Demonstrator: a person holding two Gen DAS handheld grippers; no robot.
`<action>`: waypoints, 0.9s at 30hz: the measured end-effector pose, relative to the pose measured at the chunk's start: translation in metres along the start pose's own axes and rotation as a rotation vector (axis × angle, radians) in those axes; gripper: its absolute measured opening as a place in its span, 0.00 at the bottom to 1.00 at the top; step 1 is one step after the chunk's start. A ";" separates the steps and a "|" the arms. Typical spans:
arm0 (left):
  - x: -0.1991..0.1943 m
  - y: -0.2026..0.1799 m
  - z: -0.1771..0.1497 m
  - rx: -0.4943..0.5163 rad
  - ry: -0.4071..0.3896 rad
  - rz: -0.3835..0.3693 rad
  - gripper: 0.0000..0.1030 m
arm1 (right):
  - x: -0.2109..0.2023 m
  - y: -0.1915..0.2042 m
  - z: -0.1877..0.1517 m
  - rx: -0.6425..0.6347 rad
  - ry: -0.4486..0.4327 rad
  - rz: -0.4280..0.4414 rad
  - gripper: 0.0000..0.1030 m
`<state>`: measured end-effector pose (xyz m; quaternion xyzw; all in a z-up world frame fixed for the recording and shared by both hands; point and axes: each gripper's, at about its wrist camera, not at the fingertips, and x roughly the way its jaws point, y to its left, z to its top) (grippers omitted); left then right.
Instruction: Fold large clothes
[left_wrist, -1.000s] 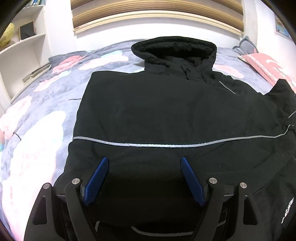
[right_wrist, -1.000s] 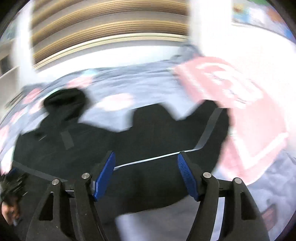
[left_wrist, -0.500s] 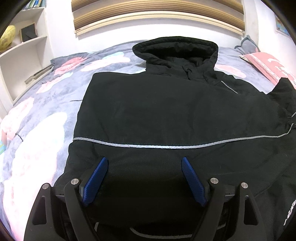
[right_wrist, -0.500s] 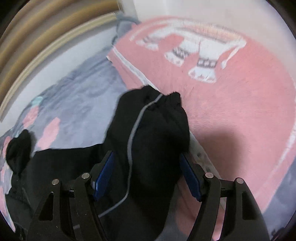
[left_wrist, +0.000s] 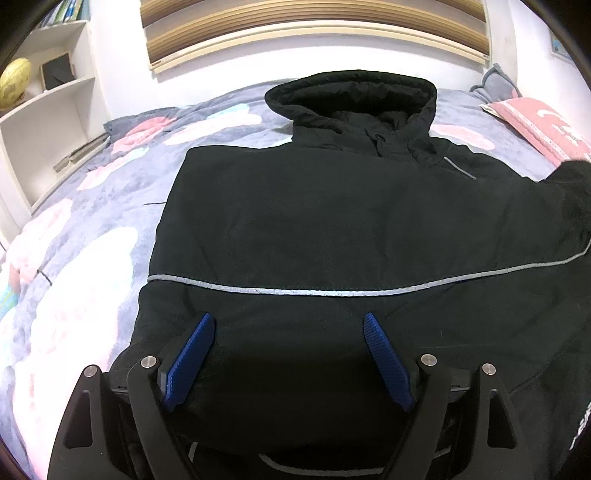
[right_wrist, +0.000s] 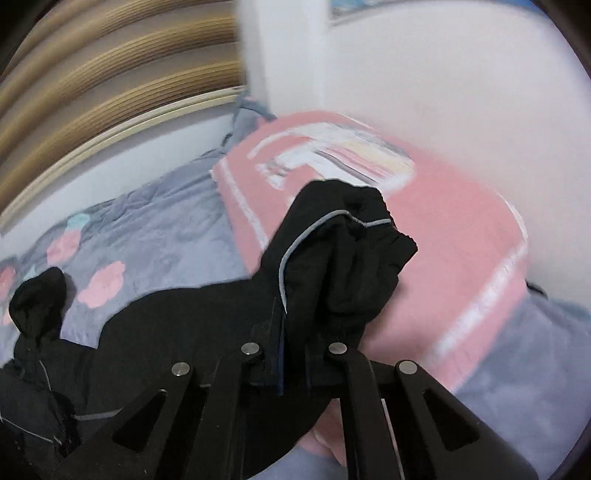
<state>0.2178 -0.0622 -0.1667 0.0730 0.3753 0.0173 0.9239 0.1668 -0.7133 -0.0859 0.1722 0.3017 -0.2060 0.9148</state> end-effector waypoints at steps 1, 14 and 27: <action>0.000 0.000 0.000 0.000 0.000 0.000 0.82 | 0.005 -0.005 -0.011 -0.008 0.028 -0.033 0.08; -0.003 0.004 0.004 -0.004 0.017 -0.013 0.82 | -0.001 0.016 -0.030 0.007 0.142 0.022 0.08; -0.102 0.067 0.020 -0.117 -0.066 -0.153 0.82 | -0.144 0.300 -0.057 -0.333 0.022 0.309 0.08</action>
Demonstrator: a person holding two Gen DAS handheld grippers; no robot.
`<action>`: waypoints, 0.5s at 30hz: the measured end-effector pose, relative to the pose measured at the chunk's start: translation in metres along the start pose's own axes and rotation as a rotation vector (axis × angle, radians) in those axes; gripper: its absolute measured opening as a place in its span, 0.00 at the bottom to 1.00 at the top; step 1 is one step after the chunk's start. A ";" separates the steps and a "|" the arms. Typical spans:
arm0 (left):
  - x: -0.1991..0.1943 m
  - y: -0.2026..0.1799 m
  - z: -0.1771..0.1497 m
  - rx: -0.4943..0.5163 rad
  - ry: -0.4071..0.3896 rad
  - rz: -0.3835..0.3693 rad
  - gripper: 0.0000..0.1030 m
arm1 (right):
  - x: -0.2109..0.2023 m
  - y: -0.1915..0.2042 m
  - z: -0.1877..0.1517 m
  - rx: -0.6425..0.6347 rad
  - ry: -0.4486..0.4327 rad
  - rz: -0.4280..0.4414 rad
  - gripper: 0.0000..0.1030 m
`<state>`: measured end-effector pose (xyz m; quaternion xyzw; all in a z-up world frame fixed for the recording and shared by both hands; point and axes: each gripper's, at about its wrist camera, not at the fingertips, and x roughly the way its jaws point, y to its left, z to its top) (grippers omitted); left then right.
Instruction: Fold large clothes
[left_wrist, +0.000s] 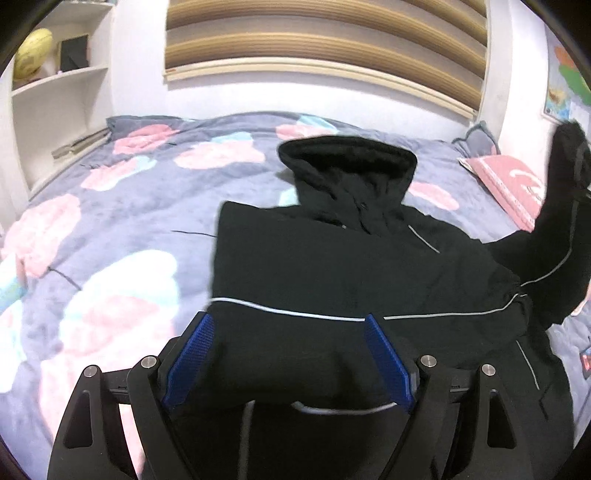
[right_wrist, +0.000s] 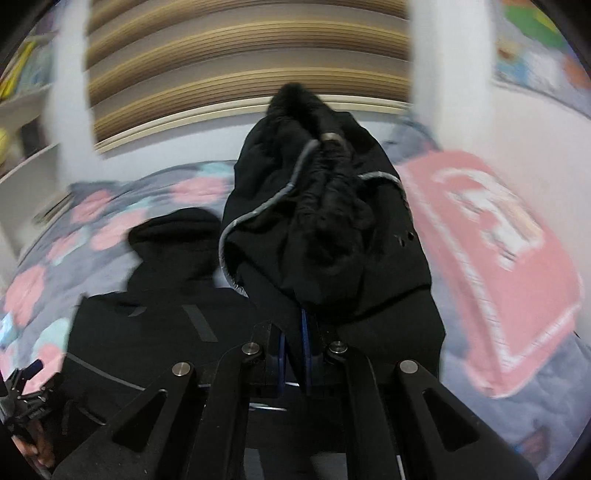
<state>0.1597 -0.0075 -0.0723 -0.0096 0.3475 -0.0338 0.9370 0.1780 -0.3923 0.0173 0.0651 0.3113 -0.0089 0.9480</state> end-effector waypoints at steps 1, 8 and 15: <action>-0.008 0.006 -0.001 -0.005 -0.008 0.001 0.82 | 0.003 0.028 0.000 -0.024 -0.001 0.022 0.08; -0.039 0.053 -0.009 -0.073 -0.079 0.088 0.82 | 0.033 0.201 -0.026 -0.161 0.040 0.189 0.13; -0.031 0.080 -0.020 -0.100 -0.039 0.067 0.82 | 0.116 0.285 -0.093 -0.267 0.286 0.215 0.23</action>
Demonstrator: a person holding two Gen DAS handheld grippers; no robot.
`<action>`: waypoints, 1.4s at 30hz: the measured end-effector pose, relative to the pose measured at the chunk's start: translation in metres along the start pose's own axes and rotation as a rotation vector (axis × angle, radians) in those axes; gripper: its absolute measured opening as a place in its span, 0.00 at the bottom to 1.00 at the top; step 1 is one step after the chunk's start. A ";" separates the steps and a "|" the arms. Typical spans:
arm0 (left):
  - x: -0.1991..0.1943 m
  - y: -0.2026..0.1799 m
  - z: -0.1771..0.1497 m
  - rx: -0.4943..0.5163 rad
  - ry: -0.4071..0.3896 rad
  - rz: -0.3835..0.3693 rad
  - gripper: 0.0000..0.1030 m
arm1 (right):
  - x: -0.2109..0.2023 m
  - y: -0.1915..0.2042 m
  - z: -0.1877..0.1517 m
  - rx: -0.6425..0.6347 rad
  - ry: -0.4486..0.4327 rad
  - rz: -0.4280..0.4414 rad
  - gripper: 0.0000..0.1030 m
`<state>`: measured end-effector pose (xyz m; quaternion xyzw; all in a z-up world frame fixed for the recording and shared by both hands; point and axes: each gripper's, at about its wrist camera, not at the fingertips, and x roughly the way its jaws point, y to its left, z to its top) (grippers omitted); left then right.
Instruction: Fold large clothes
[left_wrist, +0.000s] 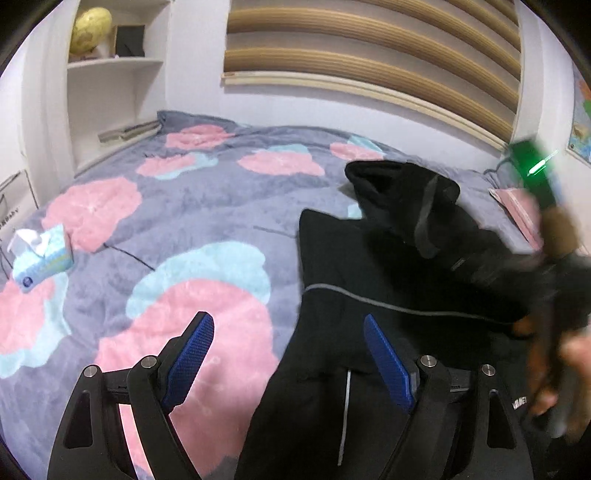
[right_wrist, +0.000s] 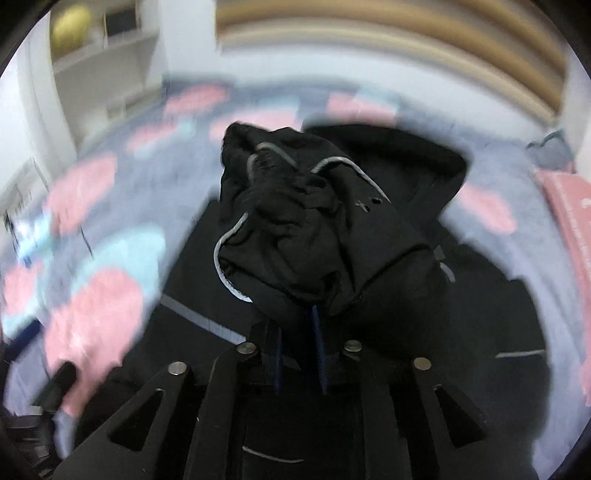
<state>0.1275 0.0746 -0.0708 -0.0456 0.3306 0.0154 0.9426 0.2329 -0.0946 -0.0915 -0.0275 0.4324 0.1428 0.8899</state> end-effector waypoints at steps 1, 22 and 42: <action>0.003 0.001 -0.001 0.001 0.012 -0.014 0.82 | 0.014 0.000 -0.005 -0.011 0.050 0.017 0.23; 0.108 -0.026 0.045 -0.261 0.306 -0.534 0.82 | -0.079 -0.176 -0.078 0.101 -0.116 -0.051 0.74; 0.151 0.094 0.046 -0.328 0.461 -0.573 0.21 | 0.012 -0.223 -0.104 0.253 0.070 -0.141 0.77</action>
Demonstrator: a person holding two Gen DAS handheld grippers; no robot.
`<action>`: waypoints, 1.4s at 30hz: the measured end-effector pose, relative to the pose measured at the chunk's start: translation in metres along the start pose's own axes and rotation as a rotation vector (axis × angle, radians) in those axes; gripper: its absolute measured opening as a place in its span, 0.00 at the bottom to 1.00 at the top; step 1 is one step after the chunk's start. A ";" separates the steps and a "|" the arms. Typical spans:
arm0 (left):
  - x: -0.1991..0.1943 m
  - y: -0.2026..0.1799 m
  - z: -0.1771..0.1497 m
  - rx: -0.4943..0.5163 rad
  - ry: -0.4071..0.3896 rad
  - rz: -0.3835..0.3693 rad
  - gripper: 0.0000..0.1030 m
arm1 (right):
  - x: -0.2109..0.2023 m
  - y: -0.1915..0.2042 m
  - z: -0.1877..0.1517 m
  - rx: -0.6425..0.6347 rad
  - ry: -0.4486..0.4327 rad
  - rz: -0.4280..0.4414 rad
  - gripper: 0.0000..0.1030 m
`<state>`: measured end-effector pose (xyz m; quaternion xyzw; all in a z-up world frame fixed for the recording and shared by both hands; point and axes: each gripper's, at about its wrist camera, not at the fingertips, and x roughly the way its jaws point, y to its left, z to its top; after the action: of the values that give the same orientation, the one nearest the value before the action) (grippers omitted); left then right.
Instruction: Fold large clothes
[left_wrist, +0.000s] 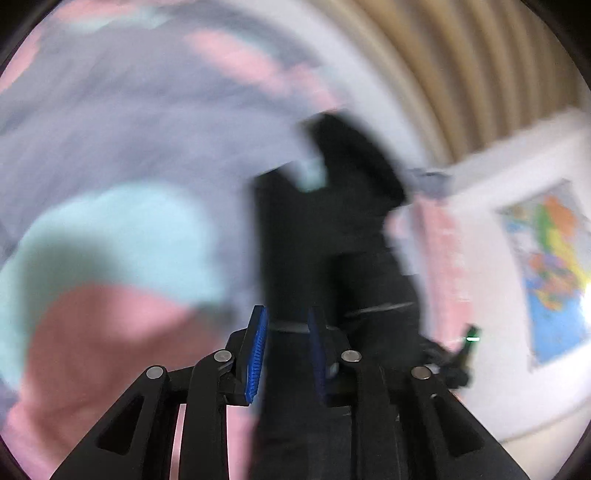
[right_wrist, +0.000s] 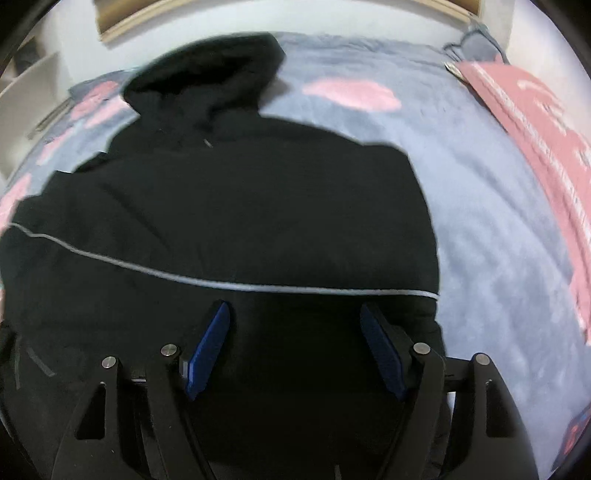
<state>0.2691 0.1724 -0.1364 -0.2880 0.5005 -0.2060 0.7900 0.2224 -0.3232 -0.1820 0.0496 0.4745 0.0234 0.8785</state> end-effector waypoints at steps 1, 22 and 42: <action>0.002 0.002 -0.005 0.000 0.005 -0.003 0.21 | 0.001 0.003 -0.002 -0.004 -0.017 -0.012 0.79; 0.100 -0.102 -0.041 0.236 -0.007 0.200 0.12 | 0.004 -0.015 -0.004 0.026 -0.040 0.004 0.79; 0.083 -0.090 -0.062 0.284 -0.080 0.429 0.76 | -0.012 -0.017 -0.038 0.022 -0.047 -0.027 0.90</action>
<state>0.2439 0.0389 -0.1535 -0.0693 0.4847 -0.0902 0.8673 0.1838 -0.3390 -0.1943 0.0533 0.4545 0.0051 0.8891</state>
